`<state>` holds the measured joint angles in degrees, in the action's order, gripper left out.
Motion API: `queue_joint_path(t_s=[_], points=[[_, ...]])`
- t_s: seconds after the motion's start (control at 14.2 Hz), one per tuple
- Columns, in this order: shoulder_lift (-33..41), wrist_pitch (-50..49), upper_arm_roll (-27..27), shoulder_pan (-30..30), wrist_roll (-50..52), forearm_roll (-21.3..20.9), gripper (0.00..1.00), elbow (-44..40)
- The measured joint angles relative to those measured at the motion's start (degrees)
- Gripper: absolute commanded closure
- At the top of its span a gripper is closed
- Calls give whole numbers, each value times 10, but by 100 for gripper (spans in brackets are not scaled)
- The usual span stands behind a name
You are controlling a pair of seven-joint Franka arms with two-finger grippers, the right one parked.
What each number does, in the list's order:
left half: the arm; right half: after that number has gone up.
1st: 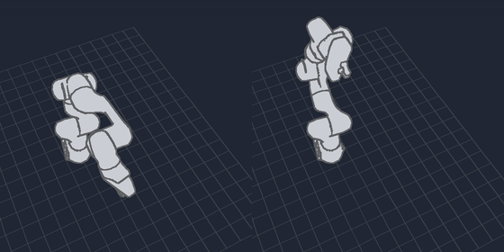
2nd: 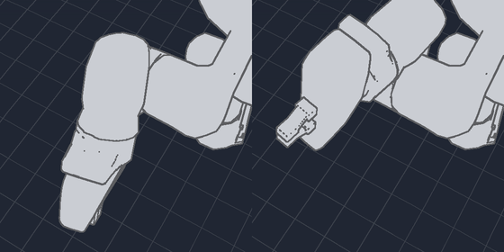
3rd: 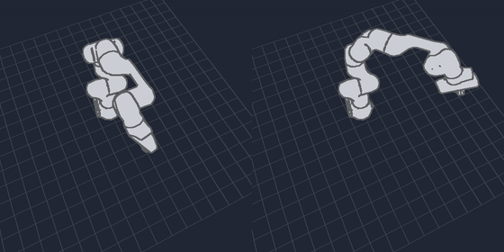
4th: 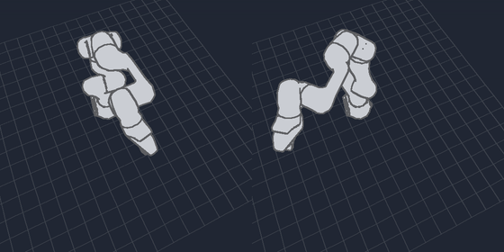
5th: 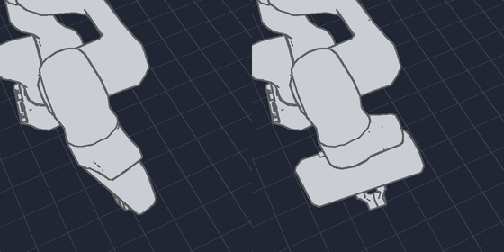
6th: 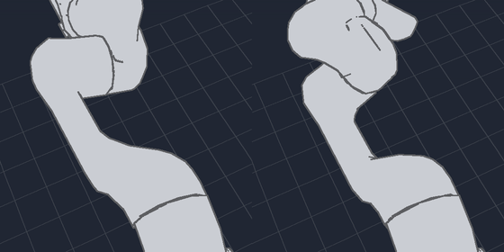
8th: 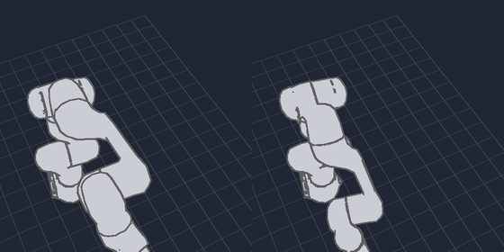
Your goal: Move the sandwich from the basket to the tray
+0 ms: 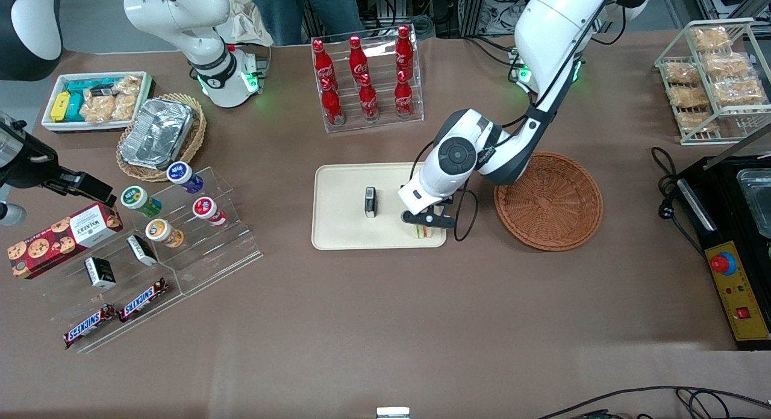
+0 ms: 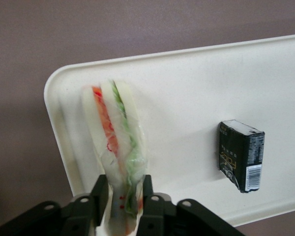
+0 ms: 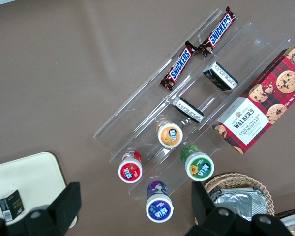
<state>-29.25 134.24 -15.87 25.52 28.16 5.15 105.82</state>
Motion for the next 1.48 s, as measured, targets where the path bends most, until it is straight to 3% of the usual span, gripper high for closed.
queue_joint_path(t_s=[0.28,0.49,0.63,0.99,1.27,1.48], points=[[7,-7,18,-1,0,-18,1,-2],[41,-72,27,-9,-3,-67,1,-13],[81,-126,29,-26,-32,-77,1,-19],[172,-251,31,-123,-153,-78,1,-48],[212,-267,33,-201,-253,-78,1,-55],[240,-286,33,-226,-298,-78,1,-56]])
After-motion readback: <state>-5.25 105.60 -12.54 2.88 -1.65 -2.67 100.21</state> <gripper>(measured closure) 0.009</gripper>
